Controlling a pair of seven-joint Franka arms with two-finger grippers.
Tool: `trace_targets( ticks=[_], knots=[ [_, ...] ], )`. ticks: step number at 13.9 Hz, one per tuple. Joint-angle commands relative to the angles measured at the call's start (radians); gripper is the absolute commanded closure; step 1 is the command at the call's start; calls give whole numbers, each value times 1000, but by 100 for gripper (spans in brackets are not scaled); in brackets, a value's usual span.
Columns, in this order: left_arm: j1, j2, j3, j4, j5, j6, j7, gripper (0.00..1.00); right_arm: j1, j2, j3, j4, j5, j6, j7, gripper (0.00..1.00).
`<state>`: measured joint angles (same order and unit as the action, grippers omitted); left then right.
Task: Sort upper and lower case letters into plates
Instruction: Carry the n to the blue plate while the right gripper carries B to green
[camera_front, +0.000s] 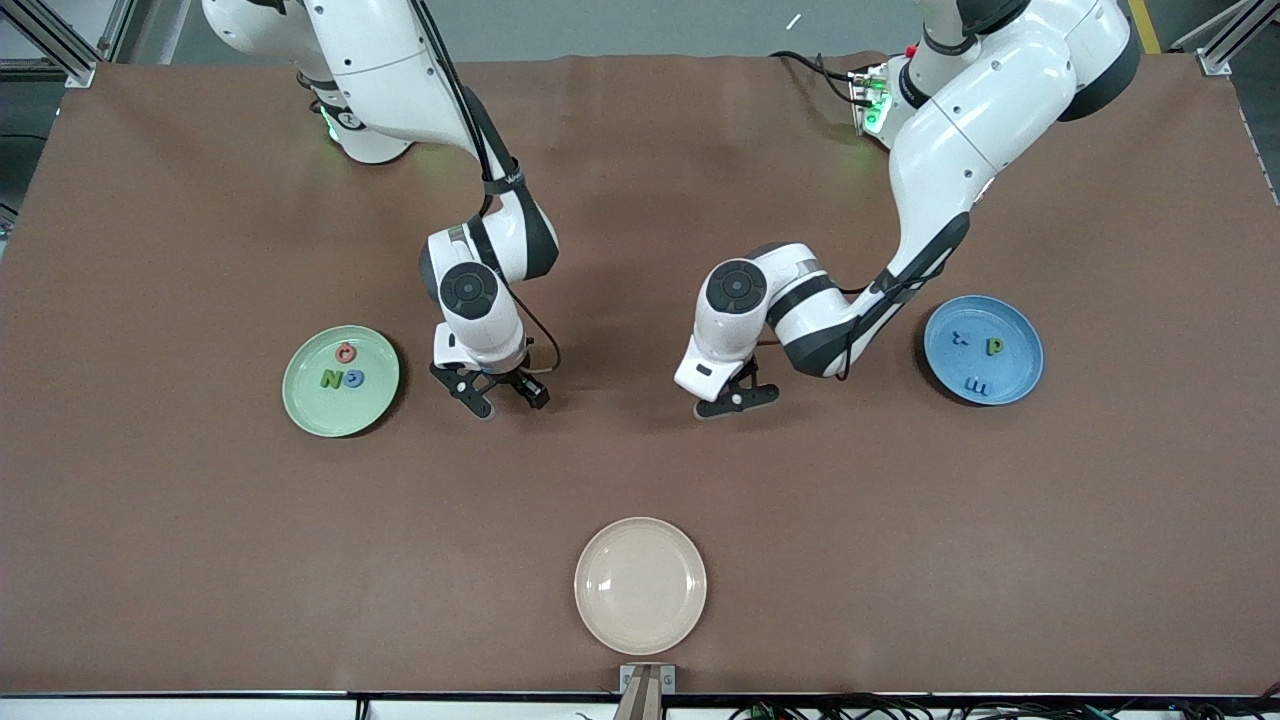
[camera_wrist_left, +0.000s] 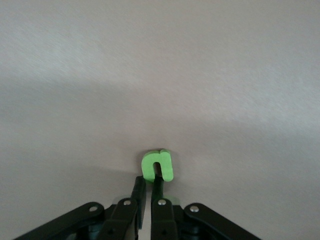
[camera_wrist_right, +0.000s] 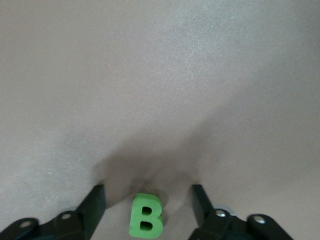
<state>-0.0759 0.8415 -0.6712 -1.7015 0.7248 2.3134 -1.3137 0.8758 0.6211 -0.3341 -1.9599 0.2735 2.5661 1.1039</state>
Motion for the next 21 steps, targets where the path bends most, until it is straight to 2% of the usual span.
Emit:
trace_targets(
  ticks=[1, 3, 5, 8, 10, 12, 14, 15, 17, 19, 21],
  knots=[
    [4, -41, -4, -10, -4, -34, 16, 93, 5, 3, 10, -7, 7, -21, 1, 29],
    [14, -62, -5, -12, -8, -37, 22, 99, 11, 2, 12, -7, 12, -41, 4, 29],
    [66, -96, -45, -42, -12, -80, 77, 99, 15, 0, 12, -7, 13, -50, 14, 29],
    [322, -120, -247, -160, -5, -138, 155, 99, 23, 0, 12, -4, 13, -61, 16, 29],
    [485, -177, -336, -277, -1, -152, 255, 99, 22, 0, 12, -4, 13, -63, 14, 44],
    [629, -240, -408, -381, -1, -152, 339, 99, 22, 0, 12, -4, 13, -63, 11, 66],
    [819, -285, -514, -479, -1, -151, 443, 99, 19, 0, 10, -4, 13, -63, 8, 92],
    [920, -286, -574, -518, 2, -151, 497, 99, 14, -3, 10, -4, 13, -63, 5, 98],
    [1078, -286, -637, -576, 16, -151, 610, 99, 3, -9, 7, -1, 13, -73, -6, 100],
    [1194, -285, -660, -624, 63, -151, 721, 99, -37, -27, 3, 36, 12, -188, -74, 100],
    [1278, -274, -660, -655, 122, -141, 816, 99, -121, -92, 1, 70, 10, -338, -172, 100]
  ],
)
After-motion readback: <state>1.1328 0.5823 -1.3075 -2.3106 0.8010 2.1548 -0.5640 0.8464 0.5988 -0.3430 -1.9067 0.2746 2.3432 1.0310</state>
